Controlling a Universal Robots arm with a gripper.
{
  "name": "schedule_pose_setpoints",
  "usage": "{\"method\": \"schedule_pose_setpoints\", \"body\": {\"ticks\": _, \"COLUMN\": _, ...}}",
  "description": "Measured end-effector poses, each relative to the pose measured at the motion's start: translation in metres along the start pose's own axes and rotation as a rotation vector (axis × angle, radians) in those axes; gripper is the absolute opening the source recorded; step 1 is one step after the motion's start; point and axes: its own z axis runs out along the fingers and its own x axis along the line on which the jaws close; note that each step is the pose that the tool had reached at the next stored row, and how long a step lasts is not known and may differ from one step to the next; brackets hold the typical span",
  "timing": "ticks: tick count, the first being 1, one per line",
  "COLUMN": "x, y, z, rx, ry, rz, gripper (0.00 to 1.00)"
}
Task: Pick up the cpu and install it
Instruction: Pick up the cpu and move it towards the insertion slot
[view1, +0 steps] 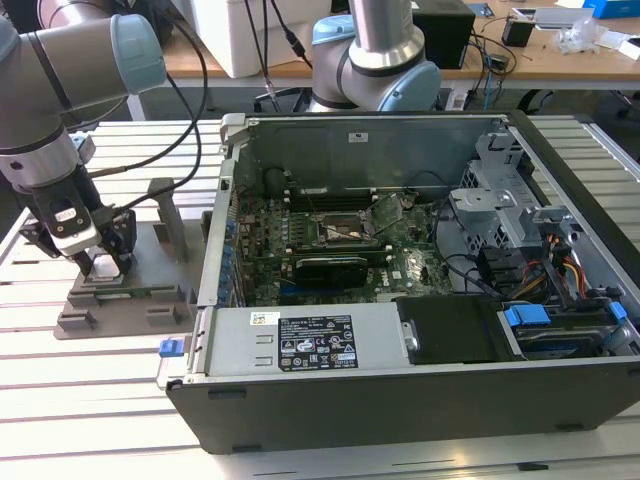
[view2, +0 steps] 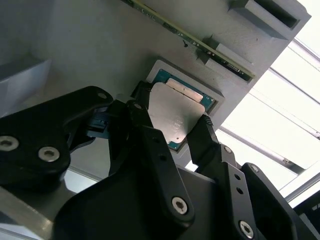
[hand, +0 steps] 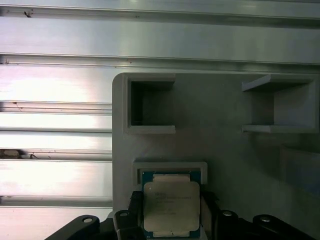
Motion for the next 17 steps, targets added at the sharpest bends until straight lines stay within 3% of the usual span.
{"method": "schedule_pose_setpoints", "body": {"ticks": 13, "x": 0.0002, "y": 0.0000, "z": 0.0000, "rx": -0.0001, "ry": -0.0001, "rz": 0.000, "gripper": 0.54}}
{"method": "schedule_pose_setpoints", "body": {"ticks": 17, "x": 0.0001, "y": -0.0001, "z": -0.0057, "rx": -0.0001, "ry": -0.0001, "rz": 0.000, "gripper": 0.54}}
